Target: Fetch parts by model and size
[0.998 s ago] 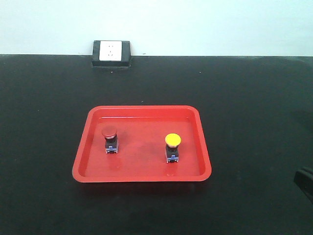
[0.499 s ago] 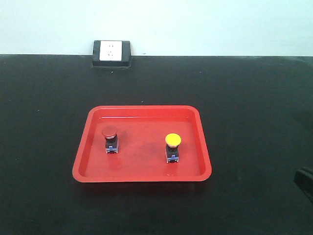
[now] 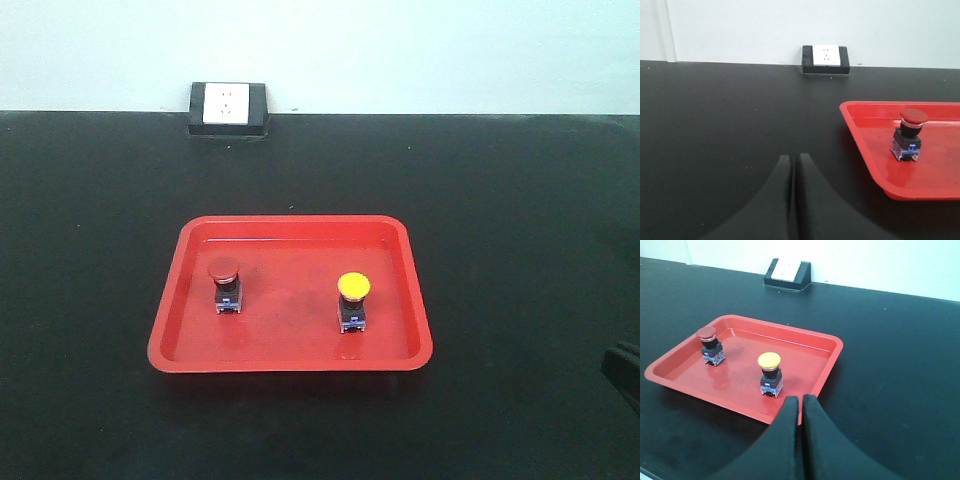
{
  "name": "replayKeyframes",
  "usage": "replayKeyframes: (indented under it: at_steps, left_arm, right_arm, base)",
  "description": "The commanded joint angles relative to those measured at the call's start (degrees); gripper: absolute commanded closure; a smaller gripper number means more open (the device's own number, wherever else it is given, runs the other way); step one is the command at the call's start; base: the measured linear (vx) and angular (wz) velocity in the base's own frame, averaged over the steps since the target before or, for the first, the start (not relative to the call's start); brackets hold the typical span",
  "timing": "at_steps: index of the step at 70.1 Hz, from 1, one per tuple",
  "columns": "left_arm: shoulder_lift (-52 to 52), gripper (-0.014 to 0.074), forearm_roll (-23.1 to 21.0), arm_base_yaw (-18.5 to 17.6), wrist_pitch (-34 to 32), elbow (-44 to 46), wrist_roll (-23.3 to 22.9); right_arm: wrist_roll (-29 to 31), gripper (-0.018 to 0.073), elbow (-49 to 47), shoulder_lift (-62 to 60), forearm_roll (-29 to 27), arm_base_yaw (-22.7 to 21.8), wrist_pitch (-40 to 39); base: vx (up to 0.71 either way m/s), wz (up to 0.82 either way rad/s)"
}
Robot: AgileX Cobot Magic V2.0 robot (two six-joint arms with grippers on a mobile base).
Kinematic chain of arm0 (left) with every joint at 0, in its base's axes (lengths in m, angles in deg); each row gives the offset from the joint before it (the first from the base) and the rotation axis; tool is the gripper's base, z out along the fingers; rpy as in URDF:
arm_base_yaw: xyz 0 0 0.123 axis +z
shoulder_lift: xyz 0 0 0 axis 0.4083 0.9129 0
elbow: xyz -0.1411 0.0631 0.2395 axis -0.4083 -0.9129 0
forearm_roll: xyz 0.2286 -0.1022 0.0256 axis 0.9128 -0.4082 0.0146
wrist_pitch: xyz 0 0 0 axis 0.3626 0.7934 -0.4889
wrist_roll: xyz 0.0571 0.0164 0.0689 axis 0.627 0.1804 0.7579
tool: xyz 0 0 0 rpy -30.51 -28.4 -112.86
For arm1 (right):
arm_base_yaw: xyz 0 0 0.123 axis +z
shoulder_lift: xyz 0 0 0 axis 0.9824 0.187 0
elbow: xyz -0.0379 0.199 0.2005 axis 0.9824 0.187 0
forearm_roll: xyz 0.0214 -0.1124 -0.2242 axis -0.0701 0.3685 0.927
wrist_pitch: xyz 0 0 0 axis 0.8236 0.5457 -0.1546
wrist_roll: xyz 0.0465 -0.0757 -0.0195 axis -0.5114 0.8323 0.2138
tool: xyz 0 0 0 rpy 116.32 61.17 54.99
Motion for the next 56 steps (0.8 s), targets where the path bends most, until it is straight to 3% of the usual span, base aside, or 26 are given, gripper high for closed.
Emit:
replayKeyframes:
  at_steps: [1,56]
  left_arm:
    - [-0.41,0.0603,-0.65,0.01,-4.66,0.34,-0.18]
    - [-0.41,0.0603,-0.65,0.01,-4.66,0.34,-0.18]
  right_arm:
    - [0.19,0.0568,-1.29,0.41,1.52,-0.18,-3.58]
    - [0.19,0.0568,-1.29,0.41,1.51,-0.18,-3.79]
  base:
    - [0.0,0.0]
    - [0.0,0.0]
